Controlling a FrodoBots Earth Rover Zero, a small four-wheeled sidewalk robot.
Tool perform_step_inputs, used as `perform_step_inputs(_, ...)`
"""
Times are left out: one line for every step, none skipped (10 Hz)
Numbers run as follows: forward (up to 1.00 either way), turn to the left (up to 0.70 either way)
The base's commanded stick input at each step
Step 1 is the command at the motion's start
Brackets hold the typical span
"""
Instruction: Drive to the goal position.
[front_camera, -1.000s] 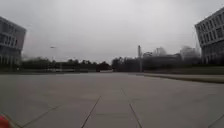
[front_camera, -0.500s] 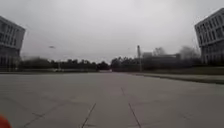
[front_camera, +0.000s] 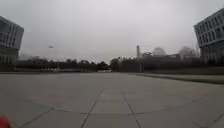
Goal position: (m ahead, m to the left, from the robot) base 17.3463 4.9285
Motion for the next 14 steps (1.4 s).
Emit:
perform_step_inputs(0.7, -0.01)
perform_step_inputs(0.7, -0.01)
perform_step_inputs(0.7, -0.01)
perform_step_inputs(0.7, -0.01)
perform_step_inputs(0.7, -0.01)
perform_step_inputs(0.7, -0.01)
perform_step_inputs(0.7, -0.01)
perform_step_inputs(0.7, -0.01)
perform_step_inputs(0.7, -0.01)
perform_step_inputs(0.7, -0.01)
perform_step_inputs(0.7, -0.01)
perform_step_inputs(0.7, -0.01)
perform_step_inputs(0.7, -0.01)
perform_step_inputs(0.7, -0.01)
